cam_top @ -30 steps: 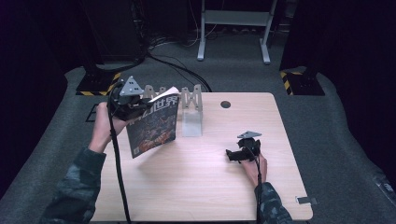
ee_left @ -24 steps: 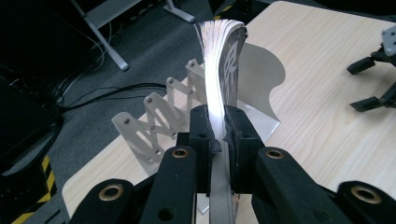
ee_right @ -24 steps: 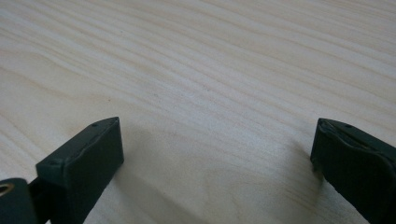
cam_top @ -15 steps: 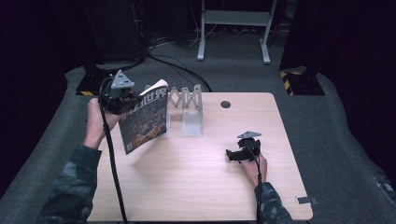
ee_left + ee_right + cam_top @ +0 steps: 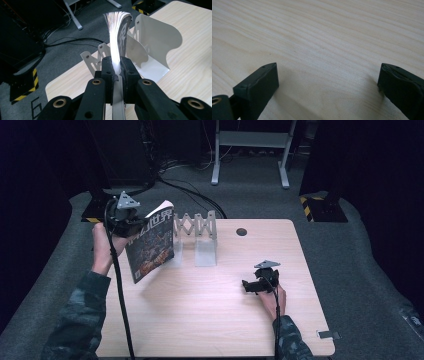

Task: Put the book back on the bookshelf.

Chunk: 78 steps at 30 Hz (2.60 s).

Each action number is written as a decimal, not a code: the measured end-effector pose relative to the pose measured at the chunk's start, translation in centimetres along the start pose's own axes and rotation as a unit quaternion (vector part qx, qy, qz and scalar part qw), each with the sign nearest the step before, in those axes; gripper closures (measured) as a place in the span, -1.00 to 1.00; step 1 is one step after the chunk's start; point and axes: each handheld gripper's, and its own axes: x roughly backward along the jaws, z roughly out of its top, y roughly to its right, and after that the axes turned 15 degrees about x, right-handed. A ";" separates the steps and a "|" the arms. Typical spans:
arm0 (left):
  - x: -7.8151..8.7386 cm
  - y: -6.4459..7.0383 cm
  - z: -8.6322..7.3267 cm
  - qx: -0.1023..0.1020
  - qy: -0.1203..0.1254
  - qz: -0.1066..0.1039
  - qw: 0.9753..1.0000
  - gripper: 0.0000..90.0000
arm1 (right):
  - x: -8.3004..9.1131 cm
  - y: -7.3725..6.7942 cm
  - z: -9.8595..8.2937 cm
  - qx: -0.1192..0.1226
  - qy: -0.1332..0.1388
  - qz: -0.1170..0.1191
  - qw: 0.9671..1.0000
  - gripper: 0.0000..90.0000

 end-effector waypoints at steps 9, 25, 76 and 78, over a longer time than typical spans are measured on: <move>-1.9 -1.0 0.4 0.045 0.006 0.012 0.999 0.84 | 0.0 0.1 0.0 0.003 0.001 0.000 1.000 -0.94; -4.2 -1.2 0.9 0.101 0.031 0.042 0.993 0.84 | 0.1 0.0 0.0 -0.006 -0.001 -0.001 1.000 -0.92; -3.5 -1.3 -5.1 0.114 0.070 0.072 0.988 -0.52 | 0.1 -0.1 0.0 -0.012 0.000 -0.002 1.000 -0.91; -3.5 -1.2 -5.9 0.116 0.072 0.070 0.988 -0.49 | 0.1 -0.1 0.0 -0.012 0.000 -0.002 1.000 -0.91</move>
